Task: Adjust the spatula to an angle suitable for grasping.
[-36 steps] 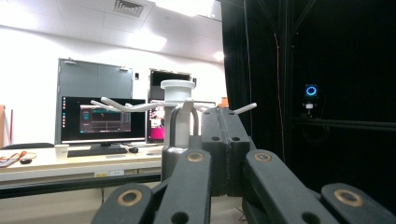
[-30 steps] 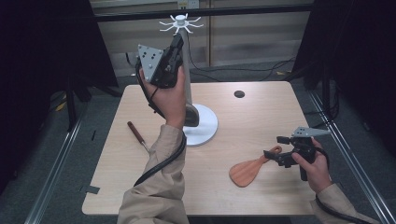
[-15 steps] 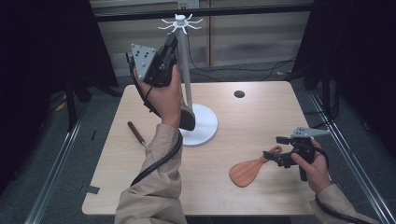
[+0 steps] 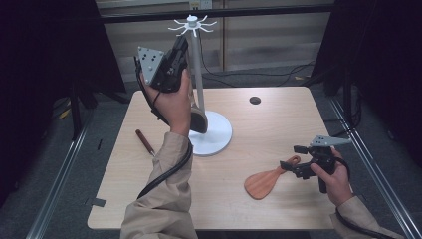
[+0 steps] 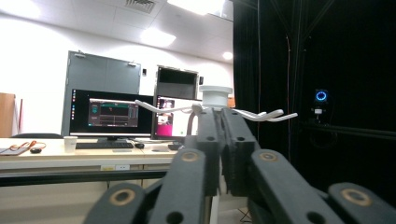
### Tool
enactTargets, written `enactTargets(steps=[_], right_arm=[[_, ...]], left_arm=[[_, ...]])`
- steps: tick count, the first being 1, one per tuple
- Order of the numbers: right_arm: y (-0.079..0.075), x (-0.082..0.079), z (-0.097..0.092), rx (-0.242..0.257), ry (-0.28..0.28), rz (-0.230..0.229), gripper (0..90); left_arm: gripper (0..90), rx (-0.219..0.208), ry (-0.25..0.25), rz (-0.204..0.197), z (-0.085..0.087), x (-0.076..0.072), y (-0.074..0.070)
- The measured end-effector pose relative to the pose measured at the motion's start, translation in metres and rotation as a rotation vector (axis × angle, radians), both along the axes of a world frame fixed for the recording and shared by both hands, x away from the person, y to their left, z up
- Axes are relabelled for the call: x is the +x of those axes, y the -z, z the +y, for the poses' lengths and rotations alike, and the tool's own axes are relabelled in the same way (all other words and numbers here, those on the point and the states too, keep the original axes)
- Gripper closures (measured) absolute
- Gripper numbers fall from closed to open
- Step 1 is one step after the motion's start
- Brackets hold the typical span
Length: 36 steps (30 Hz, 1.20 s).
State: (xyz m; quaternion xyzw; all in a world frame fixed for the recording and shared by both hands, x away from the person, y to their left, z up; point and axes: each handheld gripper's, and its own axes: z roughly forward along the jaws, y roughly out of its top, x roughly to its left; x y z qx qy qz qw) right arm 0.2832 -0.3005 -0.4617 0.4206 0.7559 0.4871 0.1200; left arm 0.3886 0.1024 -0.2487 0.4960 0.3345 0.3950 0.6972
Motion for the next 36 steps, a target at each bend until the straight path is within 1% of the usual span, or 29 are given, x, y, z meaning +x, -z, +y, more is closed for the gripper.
enactTargets(steps=[2,3,5,6,7,8,9,10,11,14,15,16,20,22,24,25,26,29,31,32,33,34,36], right_arm=[[0.000,0.000,0.000,-0.001,-0.001,-0.001,5.0],[0.000,0.000,0.000,-0.001,-0.001,0.000,5.0],[0.000,0.000,0.000,-0.002,0.001,0.002,5.0],[0.000,0.000,0.000,-0.005,-0.002,0.001,5.0],[0.000,0.000,0.001,0.002,0.003,0.005,5.0],[0.000,0.000,0.001,-0.006,-0.003,0.000,5.0],[0.000,0.000,0.001,-0.006,-0.003,0.000,5.0],[0.000,0.000,0.001,-0.009,-0.007,-0.001,5.0],[0.000,0.000,0.002,-0.008,-0.007,0.000,5.0],[0.000,0.000,0.002,-0.009,-0.007,-0.002,5.0],[-0.001,0.000,0.003,-0.002,-0.005,0.001,5.0],[-0.001,0.000,0.002,-0.010,-0.009,-0.004,5.0],[-0.001,0.000,0.003,-0.009,-0.008,-0.001,5.0],[-0.001,0.000,0.003,-0.010,-0.009,-0.002,5.0],[-0.001,0.000,0.003,-0.011,-0.011,-0.002,5.0],[-0.001,0.000,0.003,-0.011,-0.011,-0.002,5.0],[-0.001,0.000,0.003,-0.013,-0.013,-0.003,5.0],[-0.001,0.000,0.003,-0.009,-0.006,0.003,5.0],[0.000,0.000,0.003,-0.013,-0.009,0.002,5.0],[-0.001,0.000,0.003,-0.010,-0.007,0.003,5.0],[-0.001,0.000,0.003,-0.009,-0.007,0.003,5.0],[-0.001,0.000,0.003,-0.008,-0.008,0.003,5.0],[-0.001,0.000,0.004,-0.009,-0.008,0.003,5.0]], left_arm=[[83.7,-0.004,0.004,0.000,0.000,-0.003,0.002],[80.9,-0.009,0.008,0.002,0.000,-0.005,0.003],[78.3,-0.006,0.003,0.003,0.001,-0.008,0.006],[76.1,-0.007,-0.001,0.007,0.002,-0.009,0.008],[73.7,-0.005,-0.001,0.015,0.003,-0.010,0.010],[70.9,0.001,-0.004,0.025,0.004,-0.012,0.014],[66.5,0.001,-0.004,0.025,0.004,-0.012,0.014],[66.5,0.003,-0.006,0.027,0.004,-0.013,0.016],[63.3,0.009,-0.005,0.035,0.005,-0.015,0.020],[60.8,0.017,-0.003,0.050,0.006,-0.018,0.028],[59.8,0.014,-0.003,0.052,0.007,-0.019,0.031],[58.8,0.018,-0.005,0.060,0.008,-0.020,0.034],[53.2,0.011,-0.002,0.074,0.010,-0.023,0.045],[50.1,0.016,-0.006,0.083,0.012,-0.024,0.050],[49.6,0.014,-0.003,0.095,0.013,-0.025,0.055],[49.5,0.014,-0.003,0.095,0.013,-0.025,0.055],[49.5,0.015,0.000,0.104,0.014,-0.027,0.059],[45.7,0.012,0.003,0.114,0.015,-0.029,0.067],[43.1,0.016,-0.003,0.121,0.016,-0.029,0.072],[41.6,0.028,-0.005,0.127,0.018,-0.030,0.074],[40.5,0.030,-0.001,0.131,0.018,-0.030,0.077],[40.0,0.016,0.006,0.131,0.018,-0.030,0.079],[37.8,0.022,0.004,0.140,0.019,-0.031,0.083]])
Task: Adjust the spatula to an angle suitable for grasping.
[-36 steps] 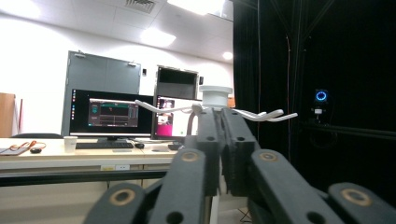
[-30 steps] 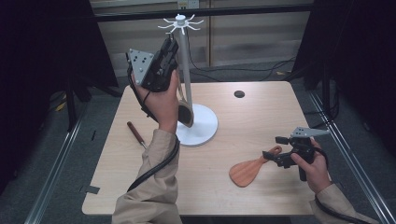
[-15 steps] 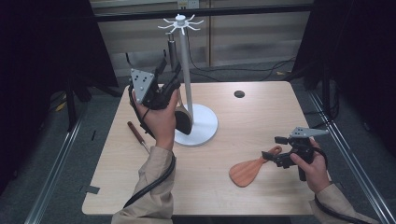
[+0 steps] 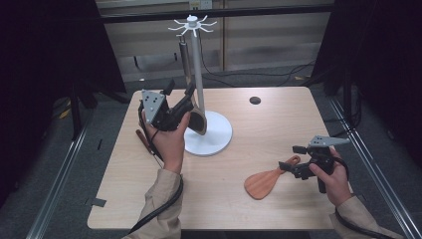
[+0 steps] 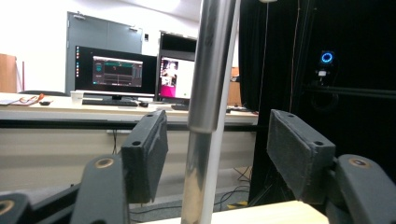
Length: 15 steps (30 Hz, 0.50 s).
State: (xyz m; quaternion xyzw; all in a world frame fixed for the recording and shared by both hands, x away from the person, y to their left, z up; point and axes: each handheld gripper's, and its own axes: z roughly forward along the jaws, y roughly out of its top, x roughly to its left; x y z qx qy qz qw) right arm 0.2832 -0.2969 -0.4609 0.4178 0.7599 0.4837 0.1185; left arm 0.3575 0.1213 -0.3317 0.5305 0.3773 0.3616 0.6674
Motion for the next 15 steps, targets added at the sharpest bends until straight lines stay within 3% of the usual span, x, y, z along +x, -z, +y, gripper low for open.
enactTargets(steps=[5,9,15], right_arm=[[0.000,0.000,0.000,-0.001,-0.003,0.000,5.0],[0.000,0.000,0.000,-0.009,-0.004,-0.004,5.0],[-0.001,-0.001,0.003,-0.008,-0.006,-0.002,5.0]], left_arm=[[34.0,0.023,-0.001,0.013,0.005,-0.002,0.007],[30.9,-0.005,-0.020,0.037,0.011,-0.006,0.014],[29.2,0.025,-0.031,0.073,0.020,-0.010,0.026]])
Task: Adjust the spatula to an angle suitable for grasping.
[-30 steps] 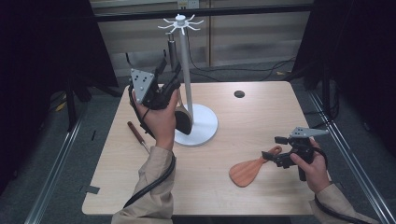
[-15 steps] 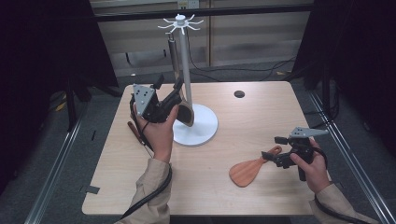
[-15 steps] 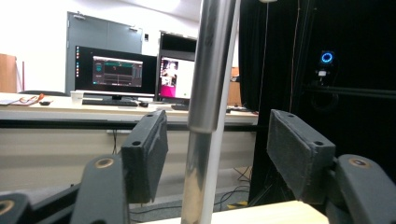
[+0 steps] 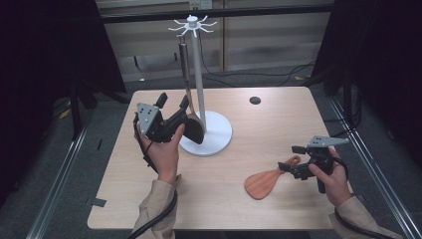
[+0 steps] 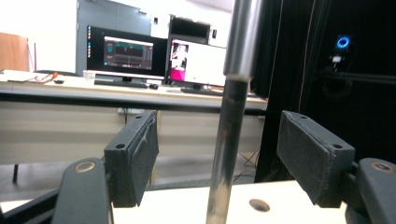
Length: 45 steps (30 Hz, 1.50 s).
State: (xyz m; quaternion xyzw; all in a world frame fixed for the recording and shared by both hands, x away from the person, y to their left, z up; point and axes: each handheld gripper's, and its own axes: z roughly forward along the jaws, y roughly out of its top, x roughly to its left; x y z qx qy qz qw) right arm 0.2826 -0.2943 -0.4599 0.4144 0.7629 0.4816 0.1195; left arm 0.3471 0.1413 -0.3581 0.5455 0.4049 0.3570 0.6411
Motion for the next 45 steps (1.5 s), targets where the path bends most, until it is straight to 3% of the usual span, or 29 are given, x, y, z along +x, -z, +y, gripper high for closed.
enactTargets(steps=[1,13,17,27,37,45], right_arm=[[0.000,0.000,0.000,0.000,-0.002,-0.001,5.0],[0.000,0.000,0.003,-0.012,-0.013,-0.003,5.0],[0.000,0.001,0.003,-0.014,-0.015,-0.007,5.0],[-0.003,0.001,0.002,-0.017,-0.019,-0.017,5.0],[-0.002,0.001,0.008,-0.022,-0.031,-0.013,5.0],[-0.001,0.003,0.010,-0.024,-0.048,-0.011,5.0]], left_arm=[[28.8,-0.012,0.000,0.004,0.000,0.000,0.002],[25.2,0.018,-0.017,0.071,0.013,-0.005,0.018],[25.0,0.049,-0.042,0.131,0.025,-0.003,0.030],[24.1,0.086,-0.076,0.215,0.041,-0.003,0.050],[24.3,0.086,-0.113,0.295,0.053,-0.002,0.071],[26.5,0.075,-0.110,0.371,0.059,-0.001,0.082]])
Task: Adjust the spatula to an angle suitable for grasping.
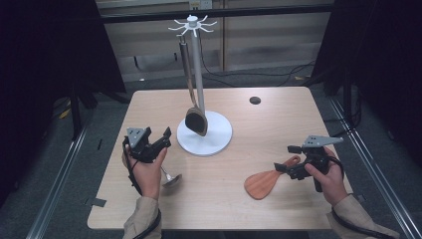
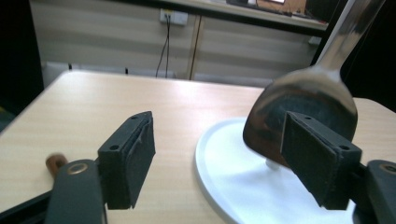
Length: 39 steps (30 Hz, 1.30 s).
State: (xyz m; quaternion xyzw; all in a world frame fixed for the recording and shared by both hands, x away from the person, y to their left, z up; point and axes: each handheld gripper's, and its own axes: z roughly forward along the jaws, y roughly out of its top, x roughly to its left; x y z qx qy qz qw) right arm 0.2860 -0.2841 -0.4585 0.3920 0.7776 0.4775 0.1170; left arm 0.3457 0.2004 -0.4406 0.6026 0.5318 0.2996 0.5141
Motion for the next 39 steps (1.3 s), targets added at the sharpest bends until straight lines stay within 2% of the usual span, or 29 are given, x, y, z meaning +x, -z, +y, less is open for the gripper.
enactTargets(steps=[1,2,5,8,10,11,12,15,16,19,25,31,33,36,39], right_arm=[[0.000,0.000,0.000,0.000,0.001,-0.001,5.0],[0.000,0.000,0.000,0.001,0.000,-0.003,5.0],[0.001,0.001,0.001,-0.004,-0.004,0.001,5.0],[0.001,0.002,0.001,0.000,-0.005,0.001,5.0],[0.000,0.002,0.001,0.002,-0.008,-0.001,5.0],[0.000,0.003,0.002,0.001,-0.009,-0.004,5.0],[0.000,0.003,0.002,0.003,-0.013,-0.006,5.0],[0.000,0.004,0.004,0.001,-0.017,-0.004,5.0],[0.000,0.004,0.005,0.000,-0.019,0.002,5.0],[0.000,0.005,0.007,-0.002,-0.026,0.000,5.0],[0.001,0.005,0.007,-0.001,-0.028,0.003,5.0],[0.002,0.005,0.007,-0.001,-0.030,0.006,5.0],[0.002,0.005,0.007,-0.001,-0.030,0.009,5.0],[0.003,0.006,0.006,-0.002,-0.028,0.012,5.0],[0.002,0.006,0.006,0.004,-0.025,0.010,5.0]], left_arm=[[26.7,0.001,0.003,0.003,0.001,0.000,0.001],[27.4,0.002,0.005,0.030,0.002,0.000,0.004],[30.0,0.014,-0.004,0.054,0.003,-0.001,0.006],[35.6,0.022,-0.018,0.094,0.005,-0.001,0.010],[44.3,0.024,-0.025,0.138,0.007,-0.002,0.013],[45.1,0.024,-0.028,0.150,0.008,-0.002,0.014],[45.6,0.032,-0.031,0.162,0.009,-0.002,0.015],[55.0,0.062,-0.043,0.213,0.011,-0.002,0.018],[60.6,0.078,-0.049,0.230,0.011,-0.003,0.018],[72.8,0.088,-0.068,0.288,0.015,-0.003,0.022],[86.7,0.093,-0.129,0.389,0.022,-0.001,0.030],[90.0,0.115,-0.177,0.495,0.030,0.005,0.040],[90.0,0.103,-0.187,0.523,0.033,0.007,0.044],[90.0,0.098,-0.192,0.554,0.035,0.010,0.049],[90.0,0.099,-0.188,0.560,0.034,0.012,0.051]])
